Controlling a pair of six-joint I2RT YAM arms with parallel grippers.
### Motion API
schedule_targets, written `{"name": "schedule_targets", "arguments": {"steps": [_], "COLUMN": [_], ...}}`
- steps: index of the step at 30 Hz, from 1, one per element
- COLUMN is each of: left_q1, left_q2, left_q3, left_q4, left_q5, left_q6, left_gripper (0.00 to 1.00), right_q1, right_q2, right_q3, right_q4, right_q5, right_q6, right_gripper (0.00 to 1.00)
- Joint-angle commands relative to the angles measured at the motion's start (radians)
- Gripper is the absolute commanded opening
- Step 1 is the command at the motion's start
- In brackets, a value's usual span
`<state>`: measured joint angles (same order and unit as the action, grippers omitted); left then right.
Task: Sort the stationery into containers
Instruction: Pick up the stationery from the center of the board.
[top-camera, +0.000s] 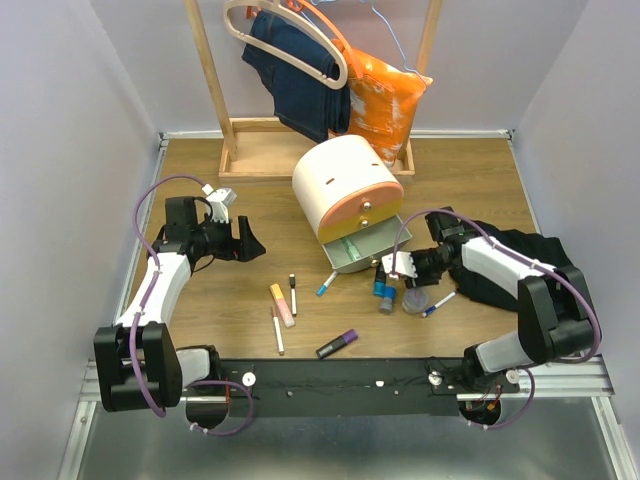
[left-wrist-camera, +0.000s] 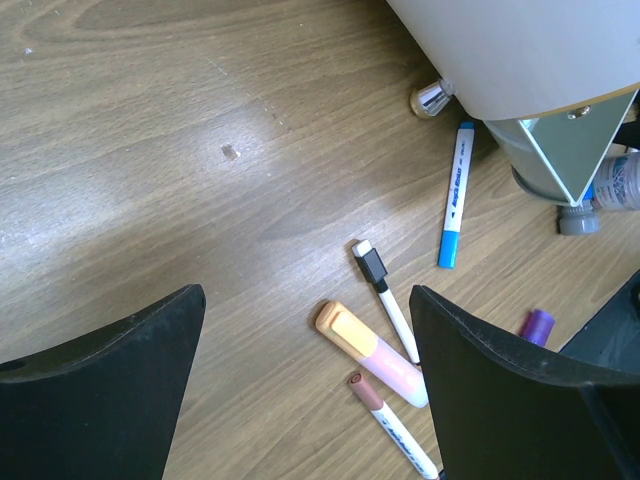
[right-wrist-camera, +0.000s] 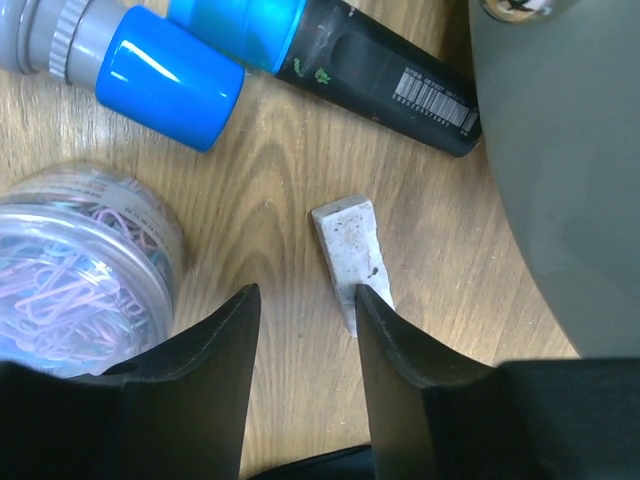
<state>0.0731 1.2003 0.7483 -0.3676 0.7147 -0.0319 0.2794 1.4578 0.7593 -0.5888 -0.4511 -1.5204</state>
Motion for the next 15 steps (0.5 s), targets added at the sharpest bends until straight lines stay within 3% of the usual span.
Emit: {"name": "schedule_targets", "arguments": {"steps": [1, 7, 15], "left_q1": [0.008, 0.008, 0.008], "left_q2": [0.007, 0.008, 0.008], "left_q3": [0.017, 0.016, 0.017], "left_q4": [0.015, 0.013, 0.013], "left_q5": [0.02, 0.019, 0.015], "left_q6": [-0.01, -0.008, -0.005], "left_gripper": [0.92, 0.92, 0.92], "right_q1": [0.0, -0.006, -0.008], "right_q2": [0.059, 0.091, 0.165], "right_q3": [0.06, 0.138, 0.179], "right_q4": [0.089, 0.038, -0.084], "right_q5": [-0.029, -0.09, -0.049], "right_q6": [0.078, 0.103, 0.042], "right_gripper": [0.54, 0.54, 0.52]}}
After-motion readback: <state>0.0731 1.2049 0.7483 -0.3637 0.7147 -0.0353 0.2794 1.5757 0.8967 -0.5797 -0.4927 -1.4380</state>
